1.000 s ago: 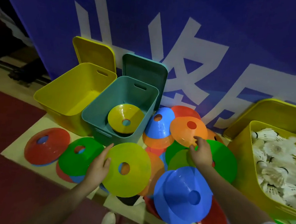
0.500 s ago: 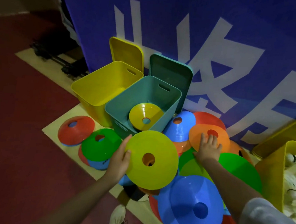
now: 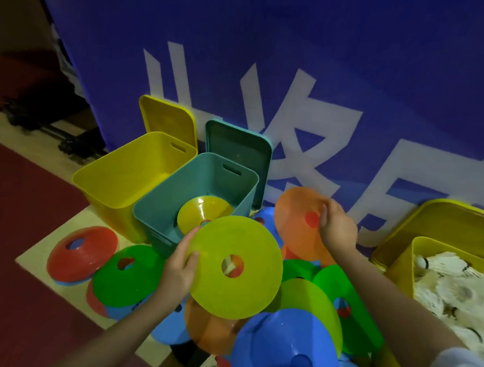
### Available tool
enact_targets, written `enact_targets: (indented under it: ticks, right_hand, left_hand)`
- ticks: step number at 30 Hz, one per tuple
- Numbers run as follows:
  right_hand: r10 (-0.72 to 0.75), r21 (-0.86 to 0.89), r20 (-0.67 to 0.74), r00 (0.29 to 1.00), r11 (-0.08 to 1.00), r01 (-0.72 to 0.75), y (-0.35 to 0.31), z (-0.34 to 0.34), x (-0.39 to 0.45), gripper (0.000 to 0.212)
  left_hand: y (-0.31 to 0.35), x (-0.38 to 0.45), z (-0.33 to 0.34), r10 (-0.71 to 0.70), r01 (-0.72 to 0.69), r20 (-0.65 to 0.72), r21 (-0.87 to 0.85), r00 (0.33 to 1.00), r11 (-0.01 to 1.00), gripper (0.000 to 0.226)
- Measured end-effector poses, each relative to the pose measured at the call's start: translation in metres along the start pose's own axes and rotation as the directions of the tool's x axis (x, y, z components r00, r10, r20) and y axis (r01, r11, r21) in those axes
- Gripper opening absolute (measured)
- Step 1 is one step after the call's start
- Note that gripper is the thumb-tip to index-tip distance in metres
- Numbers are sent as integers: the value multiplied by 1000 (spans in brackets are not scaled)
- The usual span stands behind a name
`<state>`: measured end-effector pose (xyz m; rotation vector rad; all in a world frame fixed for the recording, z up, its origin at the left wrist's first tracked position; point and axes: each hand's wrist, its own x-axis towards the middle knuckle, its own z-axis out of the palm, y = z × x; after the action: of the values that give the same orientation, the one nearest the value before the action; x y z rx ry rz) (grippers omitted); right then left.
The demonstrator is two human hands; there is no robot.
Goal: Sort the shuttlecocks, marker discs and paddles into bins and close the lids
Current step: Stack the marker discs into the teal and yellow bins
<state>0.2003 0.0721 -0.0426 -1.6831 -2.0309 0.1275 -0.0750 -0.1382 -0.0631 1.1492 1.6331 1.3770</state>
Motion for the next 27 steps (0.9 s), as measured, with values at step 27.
enact_targets:
  ticks: [27]
  right_hand:
    - [622, 661, 85, 778, 549, -511, -71, 38, -48, 44]
  left_hand:
    - [-8, 183, -78, -147, 115, 50, 398, 988, 910, 58]
